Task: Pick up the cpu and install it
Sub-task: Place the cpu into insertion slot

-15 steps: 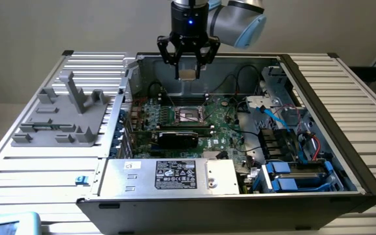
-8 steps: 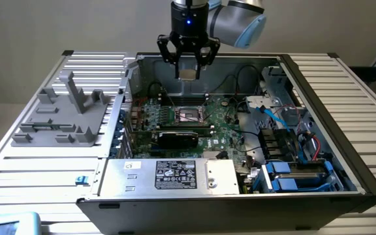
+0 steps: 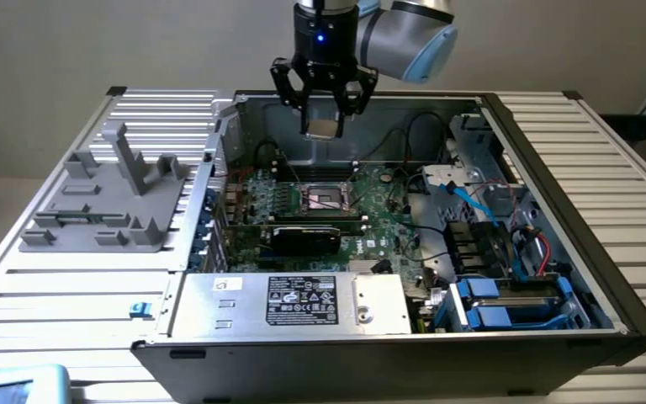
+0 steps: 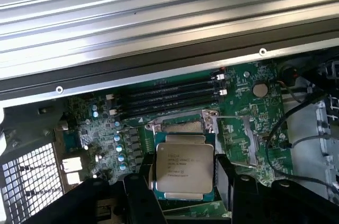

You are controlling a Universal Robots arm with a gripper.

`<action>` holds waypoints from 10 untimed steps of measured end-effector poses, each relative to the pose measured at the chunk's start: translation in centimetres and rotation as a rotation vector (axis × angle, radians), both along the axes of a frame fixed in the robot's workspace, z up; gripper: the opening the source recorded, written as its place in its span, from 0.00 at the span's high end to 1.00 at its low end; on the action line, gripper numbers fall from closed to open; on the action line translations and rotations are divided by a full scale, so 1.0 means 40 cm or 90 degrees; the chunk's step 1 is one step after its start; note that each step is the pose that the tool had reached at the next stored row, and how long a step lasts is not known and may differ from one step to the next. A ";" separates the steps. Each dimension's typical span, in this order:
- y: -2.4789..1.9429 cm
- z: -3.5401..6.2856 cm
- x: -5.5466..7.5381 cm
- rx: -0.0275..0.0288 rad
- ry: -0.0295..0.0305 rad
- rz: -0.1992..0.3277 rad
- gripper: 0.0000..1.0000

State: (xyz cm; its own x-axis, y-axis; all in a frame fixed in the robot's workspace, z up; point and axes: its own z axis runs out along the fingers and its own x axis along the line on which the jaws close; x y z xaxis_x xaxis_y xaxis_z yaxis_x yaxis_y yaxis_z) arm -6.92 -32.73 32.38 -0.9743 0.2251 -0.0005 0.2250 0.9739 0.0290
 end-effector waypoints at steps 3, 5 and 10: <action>0.000 -0.001 0.000 0.0001 0.0000 -0.028 0.44; 0.000 -0.001 0.000 0.0000 0.0000 -0.047 0.44; 0.000 -0.003 0.000 0.0000 0.0000 -0.094 0.44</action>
